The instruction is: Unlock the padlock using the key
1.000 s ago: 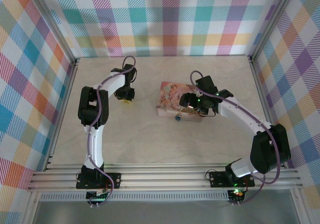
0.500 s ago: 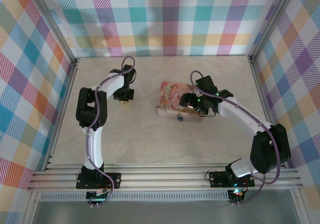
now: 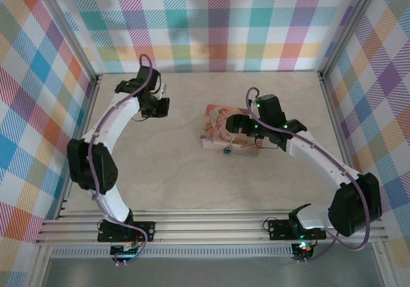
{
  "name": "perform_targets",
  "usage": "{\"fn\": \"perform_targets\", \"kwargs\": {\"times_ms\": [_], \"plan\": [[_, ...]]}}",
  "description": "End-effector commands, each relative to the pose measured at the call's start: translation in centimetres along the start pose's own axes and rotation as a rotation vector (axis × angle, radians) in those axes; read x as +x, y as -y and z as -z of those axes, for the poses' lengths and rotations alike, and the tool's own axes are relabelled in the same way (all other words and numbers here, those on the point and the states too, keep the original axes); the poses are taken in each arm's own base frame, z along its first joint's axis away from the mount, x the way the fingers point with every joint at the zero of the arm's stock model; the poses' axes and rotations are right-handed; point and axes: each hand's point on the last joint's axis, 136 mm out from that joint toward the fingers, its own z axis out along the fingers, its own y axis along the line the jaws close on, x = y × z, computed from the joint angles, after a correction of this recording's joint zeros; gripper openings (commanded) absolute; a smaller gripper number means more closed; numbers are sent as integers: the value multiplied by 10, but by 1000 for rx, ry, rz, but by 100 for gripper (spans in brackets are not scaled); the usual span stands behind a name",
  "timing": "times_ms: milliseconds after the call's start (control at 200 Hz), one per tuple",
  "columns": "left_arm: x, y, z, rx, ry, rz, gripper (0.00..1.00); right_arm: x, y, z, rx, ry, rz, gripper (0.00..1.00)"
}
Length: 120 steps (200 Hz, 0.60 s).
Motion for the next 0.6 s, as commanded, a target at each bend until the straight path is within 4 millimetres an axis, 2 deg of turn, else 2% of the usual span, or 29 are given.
{"fn": "perform_targets", "kwargs": {"times_ms": [0, 110, 220, 330, 405, 475, 595], "plan": [[28, 28, 16, 153, -78, 23, 0, -9, -49, 5, -176, 51, 235, 82], [44, 47, 29, 233, -112, -32, 0, -8, -89, 1, -296, 54, 385, 82], [63, 73, 42, 362, -157, -110, 0, 3, -126, -6, -401, 52, 553, 85], [73, 80, 51, 402, -173, -122, 0, 14, -152, -15, -468, 55, 660, 84], [73, 75, 54, 364, -158, -106, 0, 17, -162, -22, -470, 43, 660, 78], [72, 73, 57, 354, -147, -96, 0, 18, -163, -35, -444, 18, 640, 73], [72, 86, 66, 427, -152, -106, 0, 23, -159, -50, -416, -13, 692, 74]]}}
